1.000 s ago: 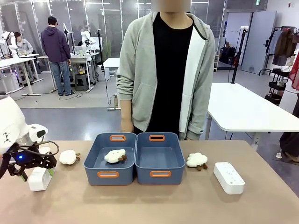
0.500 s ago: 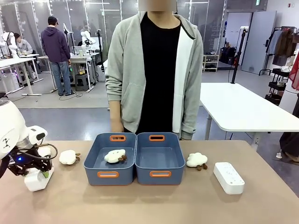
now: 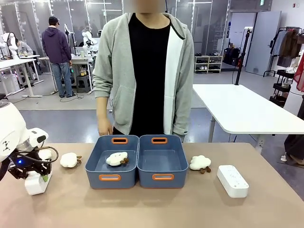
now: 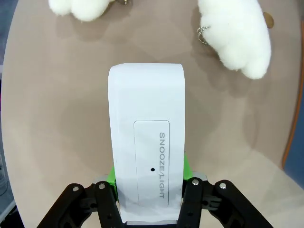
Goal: Sort the digital clocks into the basket.
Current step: Pick up the Digital clock from the table and place it into the empty Plastic storage basket.
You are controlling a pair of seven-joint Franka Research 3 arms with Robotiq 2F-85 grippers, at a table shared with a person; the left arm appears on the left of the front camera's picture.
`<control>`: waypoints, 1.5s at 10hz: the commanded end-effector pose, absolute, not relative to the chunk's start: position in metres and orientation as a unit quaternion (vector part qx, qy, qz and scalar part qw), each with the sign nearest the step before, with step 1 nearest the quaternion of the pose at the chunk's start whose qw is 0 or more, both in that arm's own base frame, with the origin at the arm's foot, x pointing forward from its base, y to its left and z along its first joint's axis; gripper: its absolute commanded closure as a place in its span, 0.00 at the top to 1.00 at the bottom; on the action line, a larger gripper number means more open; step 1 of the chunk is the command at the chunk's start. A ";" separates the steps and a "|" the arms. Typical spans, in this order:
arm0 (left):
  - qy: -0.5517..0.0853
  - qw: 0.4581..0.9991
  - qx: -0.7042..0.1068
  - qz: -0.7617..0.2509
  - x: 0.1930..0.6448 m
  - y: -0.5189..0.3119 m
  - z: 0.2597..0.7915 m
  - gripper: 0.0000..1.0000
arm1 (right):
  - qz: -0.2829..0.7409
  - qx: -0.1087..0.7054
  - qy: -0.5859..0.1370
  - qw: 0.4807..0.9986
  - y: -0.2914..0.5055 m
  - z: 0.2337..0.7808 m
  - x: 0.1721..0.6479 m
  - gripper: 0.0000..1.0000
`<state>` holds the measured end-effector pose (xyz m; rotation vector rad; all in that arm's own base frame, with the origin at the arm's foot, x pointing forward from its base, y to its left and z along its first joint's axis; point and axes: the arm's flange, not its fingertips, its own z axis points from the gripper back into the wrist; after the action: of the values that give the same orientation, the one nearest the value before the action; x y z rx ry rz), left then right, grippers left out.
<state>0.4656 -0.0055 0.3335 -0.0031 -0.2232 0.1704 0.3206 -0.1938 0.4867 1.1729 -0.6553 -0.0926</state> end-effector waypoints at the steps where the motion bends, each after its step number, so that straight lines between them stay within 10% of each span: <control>1: -0.106 0.992 -0.008 0.069 0.460 -0.001 0.352 0.00 | -0.036 0.544 -0.307 0.780 -0.194 0.488 0.319 1.00; 10: -0.180 0.935 -0.289 -0.100 0.275 0.183 0.508 0.00 | -0.036 0.544 -0.307 0.780 -0.194 0.488 0.319 1.00; 15: -0.246 0.914 -0.310 -0.093 0.241 0.211 0.512 0.00 | -0.036 0.544 -0.307 0.780 -0.194 0.488 0.319 1.00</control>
<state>0.2326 0.2158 0.5116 -0.6170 -0.4899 -0.1847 0.3204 -0.1939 0.4865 1.1729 -0.6548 -0.0932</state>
